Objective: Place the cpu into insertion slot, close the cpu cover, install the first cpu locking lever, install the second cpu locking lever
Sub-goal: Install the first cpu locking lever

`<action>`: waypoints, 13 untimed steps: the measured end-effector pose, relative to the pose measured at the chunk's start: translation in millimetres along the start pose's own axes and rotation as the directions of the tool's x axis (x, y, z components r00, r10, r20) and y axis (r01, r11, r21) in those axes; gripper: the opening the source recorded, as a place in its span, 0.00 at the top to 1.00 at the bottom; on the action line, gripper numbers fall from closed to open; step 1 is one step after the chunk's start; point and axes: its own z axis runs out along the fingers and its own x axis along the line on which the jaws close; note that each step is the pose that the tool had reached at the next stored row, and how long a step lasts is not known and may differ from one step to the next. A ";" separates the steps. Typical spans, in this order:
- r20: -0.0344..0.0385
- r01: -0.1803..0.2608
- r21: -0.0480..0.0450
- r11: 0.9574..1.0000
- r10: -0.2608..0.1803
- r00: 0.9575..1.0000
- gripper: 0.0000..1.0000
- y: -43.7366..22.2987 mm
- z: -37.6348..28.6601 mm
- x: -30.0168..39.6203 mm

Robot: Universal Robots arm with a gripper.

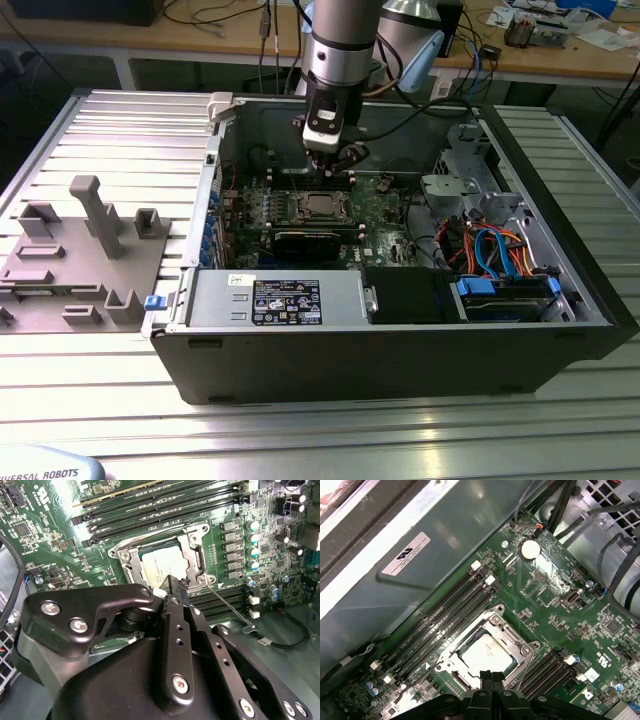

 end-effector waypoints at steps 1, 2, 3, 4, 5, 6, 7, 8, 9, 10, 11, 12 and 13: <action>0.000 0.006 0.000 1.000 -0.006 1.000 0.89 0.0 0.0 0.0; 0.000 0.017 0.000 1.000 -0.017 1.000 0.89 0.0 0.0 0.0; 0.001 0.029 0.001 1.000 -0.029 1.000 0.89 0.0 0.0 0.0; 0.001 0.037 0.001 0.999 -0.037 0.999 0.89 0.0 0.0 0.0; 0.001 0.042 0.001 0.999 -0.042 0.999 0.89 0.0 0.0 0.0; 0.001 0.051 0.001 0.999 -0.051 0.999 0.89 0.0 0.0 0.0; 0.001 0.057 0.001 0.998 -0.057 0.998 0.89 0.0 0.0 0.0; 0.001 0.065 0.001 0.998 -0.065 0.998 0.89 0.0 0.0 0.0; 0.001 0.070 0.001 0.998 -0.070 0.998 0.89 0.0 0.0 0.0; 0.001 0.081 0.002 0.997 -0.081 0.997 0.89 0.0 0.0 0.0; 0.002 0.095 0.002 0.996 -0.095 0.996 0.89 0.0 0.0 0.0; 0.002 0.103 0.002 0.995 -0.103 0.995 0.89 0.0 0.0 0.0; 0.002 0.108 0.002 0.994 -0.108 0.994 0.89 0.0 0.0 0.0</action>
